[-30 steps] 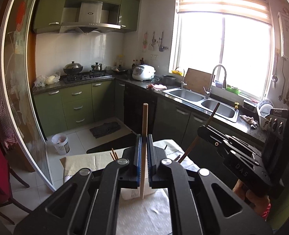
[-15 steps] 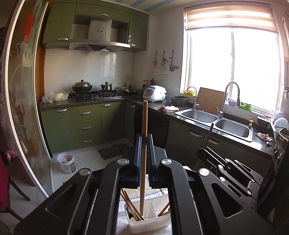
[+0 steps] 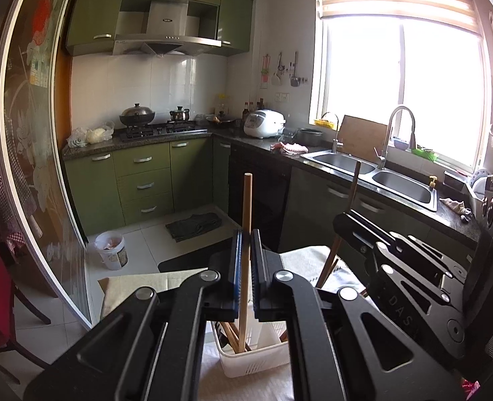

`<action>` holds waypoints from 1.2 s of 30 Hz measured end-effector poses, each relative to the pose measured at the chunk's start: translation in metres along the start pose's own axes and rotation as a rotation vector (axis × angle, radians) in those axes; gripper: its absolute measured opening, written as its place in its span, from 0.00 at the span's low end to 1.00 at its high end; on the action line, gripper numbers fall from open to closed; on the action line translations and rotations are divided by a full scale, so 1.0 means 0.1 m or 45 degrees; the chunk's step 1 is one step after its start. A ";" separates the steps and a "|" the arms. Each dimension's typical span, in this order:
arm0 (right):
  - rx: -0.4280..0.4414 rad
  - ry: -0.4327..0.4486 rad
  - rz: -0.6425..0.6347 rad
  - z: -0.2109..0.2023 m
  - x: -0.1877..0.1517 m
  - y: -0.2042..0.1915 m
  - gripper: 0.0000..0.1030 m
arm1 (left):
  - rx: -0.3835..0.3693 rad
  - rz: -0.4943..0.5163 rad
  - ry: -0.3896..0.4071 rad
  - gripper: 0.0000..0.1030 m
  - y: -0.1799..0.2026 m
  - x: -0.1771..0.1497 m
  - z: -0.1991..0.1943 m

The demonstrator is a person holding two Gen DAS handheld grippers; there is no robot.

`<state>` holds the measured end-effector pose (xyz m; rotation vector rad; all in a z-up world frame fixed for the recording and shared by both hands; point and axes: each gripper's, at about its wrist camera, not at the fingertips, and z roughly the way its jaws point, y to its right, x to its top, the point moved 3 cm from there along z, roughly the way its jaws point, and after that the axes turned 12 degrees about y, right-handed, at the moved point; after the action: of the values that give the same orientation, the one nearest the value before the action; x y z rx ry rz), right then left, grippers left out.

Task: Organize utensils

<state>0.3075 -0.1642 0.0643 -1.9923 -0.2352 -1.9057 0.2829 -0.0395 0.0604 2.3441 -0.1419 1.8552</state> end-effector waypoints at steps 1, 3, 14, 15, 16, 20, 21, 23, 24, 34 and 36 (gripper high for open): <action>0.003 -0.021 -0.009 0.03 -0.04 -0.02 0.06 | -0.009 -0.003 -0.024 0.05 0.00 -0.06 0.02; 0.002 -0.048 -0.024 0.05 -0.14 -0.05 0.06 | -0.010 -0.005 -0.061 0.05 -0.01 -0.19 0.06; -0.037 -0.138 -0.076 0.12 -0.52 -0.13 0.07 | 0.076 -0.011 -0.060 0.39 -0.02 -0.61 0.09; -0.039 -0.135 -0.085 0.11 -0.53 -0.14 0.08 | 0.093 -0.008 -0.052 0.39 -0.02 -0.63 0.07; -0.040 -0.136 -0.093 0.10 -0.55 -0.16 0.09 | 0.110 -0.002 -0.045 0.39 -0.02 -0.64 0.06; -0.033 -0.107 -0.097 -0.04 -0.56 -0.18 0.15 | 0.167 -0.004 -0.031 0.43 -0.03 -0.68 -0.03; -0.029 -0.097 -0.094 -0.10 -0.55 -0.18 0.17 | 0.176 -0.007 -0.029 0.44 -0.04 -0.69 -0.07; -0.021 -0.073 -0.086 -0.25 -0.51 -0.18 0.17 | 0.202 -0.004 -0.017 0.47 -0.04 -0.71 -0.16; -0.015 -0.056 -0.081 -0.35 -0.49 -0.18 0.17 | 0.217 0.002 -0.008 0.47 -0.04 -0.72 -0.22; -0.023 0.003 -0.142 -1.65 -0.55 -0.05 0.52 | 0.343 0.000 0.054 0.86 0.04 -0.98 -1.03; -0.029 -0.006 -0.146 -1.92 -0.66 -0.03 0.66 | 0.366 0.009 0.074 0.93 0.08 -1.06 -1.22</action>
<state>0.1243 -0.2248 0.0023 -2.0386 -0.3377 -1.9814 0.1398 -0.0278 -0.0151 2.4663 0.1329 2.0656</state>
